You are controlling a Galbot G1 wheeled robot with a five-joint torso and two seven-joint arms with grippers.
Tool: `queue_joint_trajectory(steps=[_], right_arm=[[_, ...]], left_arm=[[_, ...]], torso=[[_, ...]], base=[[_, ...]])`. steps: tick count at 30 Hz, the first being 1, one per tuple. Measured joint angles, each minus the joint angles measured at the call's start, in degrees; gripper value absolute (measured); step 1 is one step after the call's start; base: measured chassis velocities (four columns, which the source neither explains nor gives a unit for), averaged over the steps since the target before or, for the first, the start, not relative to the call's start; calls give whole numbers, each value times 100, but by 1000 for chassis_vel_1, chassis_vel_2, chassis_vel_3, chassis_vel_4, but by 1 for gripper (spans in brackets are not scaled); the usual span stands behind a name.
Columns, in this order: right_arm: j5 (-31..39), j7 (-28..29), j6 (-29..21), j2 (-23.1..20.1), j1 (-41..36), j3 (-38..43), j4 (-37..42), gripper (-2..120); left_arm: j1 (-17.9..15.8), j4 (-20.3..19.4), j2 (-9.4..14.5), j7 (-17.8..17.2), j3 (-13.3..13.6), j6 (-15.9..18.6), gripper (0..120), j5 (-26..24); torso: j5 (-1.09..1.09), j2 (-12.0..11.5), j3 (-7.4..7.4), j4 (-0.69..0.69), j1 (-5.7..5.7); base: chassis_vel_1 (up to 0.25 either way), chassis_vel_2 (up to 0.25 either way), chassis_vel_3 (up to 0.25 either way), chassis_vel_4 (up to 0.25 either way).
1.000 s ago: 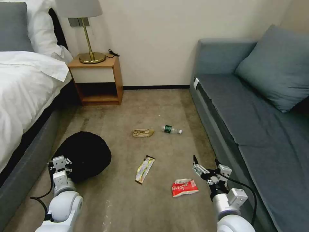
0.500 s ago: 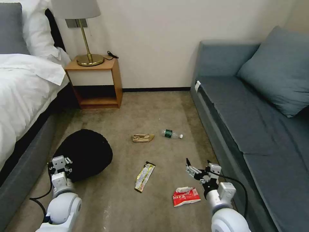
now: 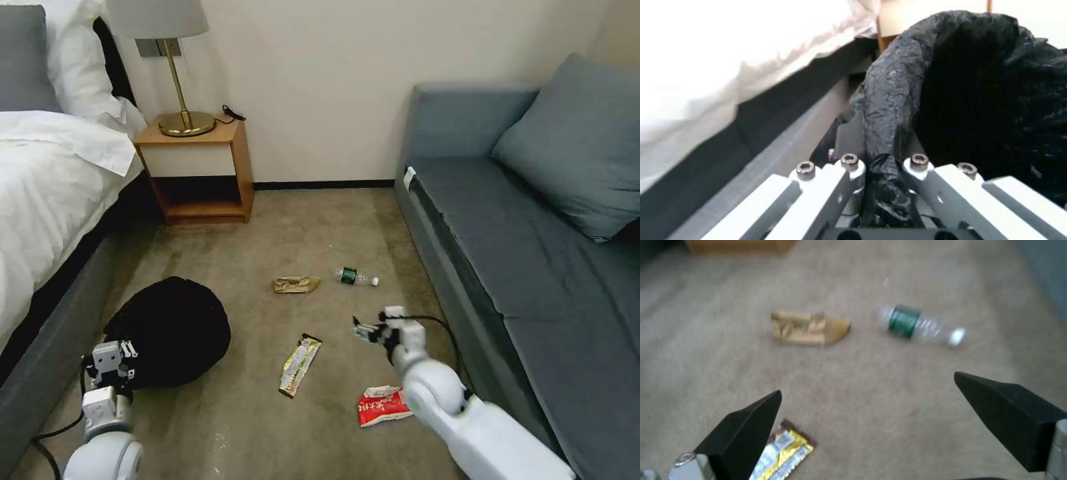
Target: Pick up the trash bin, then pick up the garbage on the floor and place it into the trash bin.
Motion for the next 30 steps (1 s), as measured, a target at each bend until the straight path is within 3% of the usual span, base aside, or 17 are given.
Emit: queue_joint_trajectory(steps=[1, 2, 8, 11, 22, 30], right_arm=[[31, -7, -12, 22, 56, -38, -64, 100], [218, -122, -141, 229, 592, -426, -670, 100], [272, -363, -383, 648, 1252, -934, -1415, 100], [273, -440, -469, 1055, 1479, -1135, -1967, 100], [31, -477, -728, 1748, 1291, -1230, -3005, 100], [-806, -665, -514, 2123, 838, -1439, -3310, 100]], left_arm=[[12, -5, -5, 1, -15, -2, 4, 5], [135, -55, -62, 4, -177, -27, 4, 74], [354, -184, -146, 3, -494, -134, 4, 158], [489, -281, -205, -6, -704, -232, 4, 207], [510, -456, -412, -36, -803, -300, 4, 247], [570, -507, -566, -38, -748, -337, 4, 375]], torso=[[0, 0, 0, 0, 0], [-1, 0, 0, -1, 0], [-2, 0, 0, 0, 0], [0, 0, 0, 0, 0], [-1, 0, -1, -3, 0], [0, 0, -1, -2, 0]], base=[[0, 0, 0, 0], [0, 0, 0, 0], [0, 0, 0, 0], [0, 0, 0, 0], [0, 0, 0, 0], [0, 0, 0, 0]])
